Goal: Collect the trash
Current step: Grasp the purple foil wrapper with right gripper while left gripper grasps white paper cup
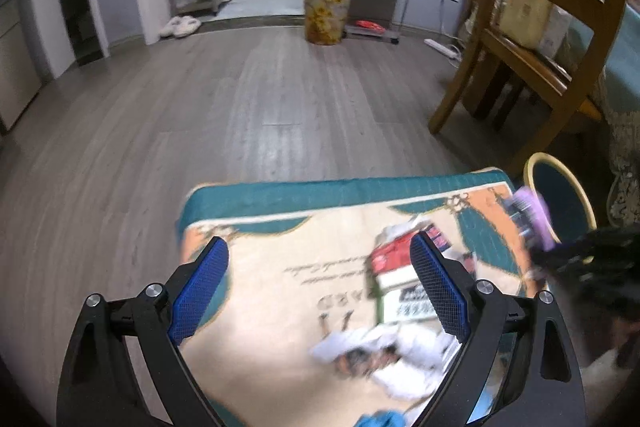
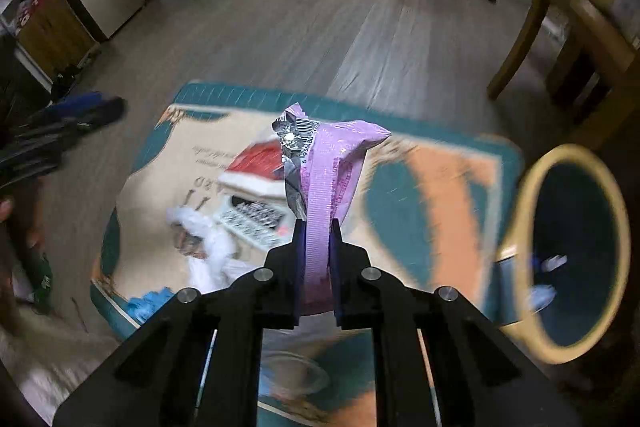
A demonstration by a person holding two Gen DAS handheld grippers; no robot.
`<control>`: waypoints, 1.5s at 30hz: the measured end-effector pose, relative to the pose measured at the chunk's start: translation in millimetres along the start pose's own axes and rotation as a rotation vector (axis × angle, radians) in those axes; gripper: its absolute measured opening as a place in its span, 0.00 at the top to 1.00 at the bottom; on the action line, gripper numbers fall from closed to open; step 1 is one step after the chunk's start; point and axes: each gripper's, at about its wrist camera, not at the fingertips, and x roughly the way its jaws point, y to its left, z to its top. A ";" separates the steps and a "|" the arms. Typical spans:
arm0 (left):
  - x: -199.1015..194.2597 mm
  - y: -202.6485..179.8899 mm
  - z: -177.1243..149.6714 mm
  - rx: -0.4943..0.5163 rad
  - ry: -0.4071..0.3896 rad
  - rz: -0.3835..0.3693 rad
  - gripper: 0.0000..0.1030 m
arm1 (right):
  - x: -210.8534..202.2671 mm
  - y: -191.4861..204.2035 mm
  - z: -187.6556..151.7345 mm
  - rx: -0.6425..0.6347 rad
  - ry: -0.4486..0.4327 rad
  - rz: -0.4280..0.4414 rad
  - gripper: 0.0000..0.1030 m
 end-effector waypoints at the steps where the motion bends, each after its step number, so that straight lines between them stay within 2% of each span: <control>1: 7.9 -6.1 2.1 0.005 0.006 -0.009 0.11 | -10.2 -9.0 0.4 -0.027 -0.015 -0.031 0.90; 3: 27.2 -19.5 5.4 0.022 0.028 -0.016 0.11 | -20.4 -23.6 -1.1 -0.048 -0.045 -0.082 0.90; 4: 37.1 -26.2 5.8 0.028 0.044 -0.019 0.11 | -23.9 -35.7 -3.5 -0.020 -0.065 -0.087 0.90; 8: 72.4 -50.6 6.9 0.018 0.115 -0.035 0.11 | -18.3 -81.4 -11.7 0.195 -0.060 -0.005 0.90; 11: 86.6 -66.7 7.1 0.043 0.137 -0.030 0.11 | -20.8 -97.7 -15.8 0.185 -0.064 -0.058 0.90; 14: 102.9 -81.5 6.9 0.048 0.173 -0.033 0.11 | -21.7 -111.2 -19.7 0.226 -0.057 -0.032 0.90; 18: 110.2 -83.1 8.5 0.044 0.185 -0.018 0.11 | -34.0 -123.4 -21.2 0.232 -0.078 -0.042 0.90; 21: 113.8 -80.4 6.6 0.035 0.197 -0.023 0.11 | -35.5 -126.9 -24.6 0.232 -0.070 -0.041 0.90; 27: 129.2 -86.8 -1.7 0.083 0.282 -0.023 0.11 | -26.5 -128.8 -23.9 0.232 -0.055 -0.032 0.90; 31: 134.6 -89.1 -6.7 0.111 0.309 -0.008 0.11 | -23.7 -120.9 -22.0 0.211 -0.047 -0.030 0.90; 38: 145.4 -80.0 -8.6 0.077 0.351 -0.003 0.11 | -13.8 -117.2 -21.5 0.190 -0.022 -0.039 0.90; 40: 144.2 -77.3 -6.9 0.050 0.344 -0.025 0.13 | -11.7 -118.1 -22.1 0.188 -0.017 -0.040 0.90; 42: 144.0 -75.8 -5.0 0.029 0.338 -0.038 0.24 | -11.1 -118.2 -22.6 0.186 -0.015 -0.036 0.90; 45: 141.2 -73.2 -3.0 0.000 0.325 -0.062 0.31 | -11.3 -118.1 -22.5 0.185 -0.016 -0.037 0.90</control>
